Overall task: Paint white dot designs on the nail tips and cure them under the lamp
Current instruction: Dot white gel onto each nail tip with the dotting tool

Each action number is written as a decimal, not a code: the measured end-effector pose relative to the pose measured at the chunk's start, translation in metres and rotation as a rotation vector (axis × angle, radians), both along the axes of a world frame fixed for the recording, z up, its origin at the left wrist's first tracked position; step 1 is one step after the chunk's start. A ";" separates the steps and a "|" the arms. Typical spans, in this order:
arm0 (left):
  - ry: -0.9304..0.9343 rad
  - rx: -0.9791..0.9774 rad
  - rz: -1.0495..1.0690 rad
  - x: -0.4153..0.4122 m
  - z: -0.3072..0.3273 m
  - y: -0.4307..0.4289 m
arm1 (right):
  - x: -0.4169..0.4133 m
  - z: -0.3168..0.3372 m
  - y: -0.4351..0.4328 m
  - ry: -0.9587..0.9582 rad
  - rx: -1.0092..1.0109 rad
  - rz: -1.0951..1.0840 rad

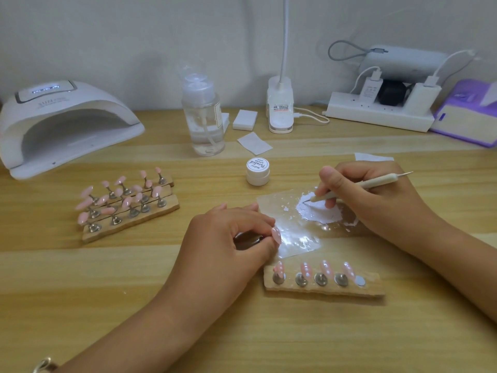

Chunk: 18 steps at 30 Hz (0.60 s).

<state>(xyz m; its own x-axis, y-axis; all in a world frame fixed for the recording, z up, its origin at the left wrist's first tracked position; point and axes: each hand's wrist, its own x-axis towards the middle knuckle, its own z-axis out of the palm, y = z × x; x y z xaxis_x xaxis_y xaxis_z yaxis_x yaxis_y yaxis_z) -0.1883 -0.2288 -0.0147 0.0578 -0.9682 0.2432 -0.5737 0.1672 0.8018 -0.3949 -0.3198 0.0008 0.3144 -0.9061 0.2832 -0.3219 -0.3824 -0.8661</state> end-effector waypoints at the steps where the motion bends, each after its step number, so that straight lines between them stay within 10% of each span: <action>1: -0.002 -0.001 -0.002 0.000 0.000 0.000 | 0.000 0.000 0.000 0.007 0.006 0.011; 18: -0.003 0.002 -0.003 -0.001 0.002 0.000 | -0.001 -0.002 -0.001 0.010 -0.032 -0.018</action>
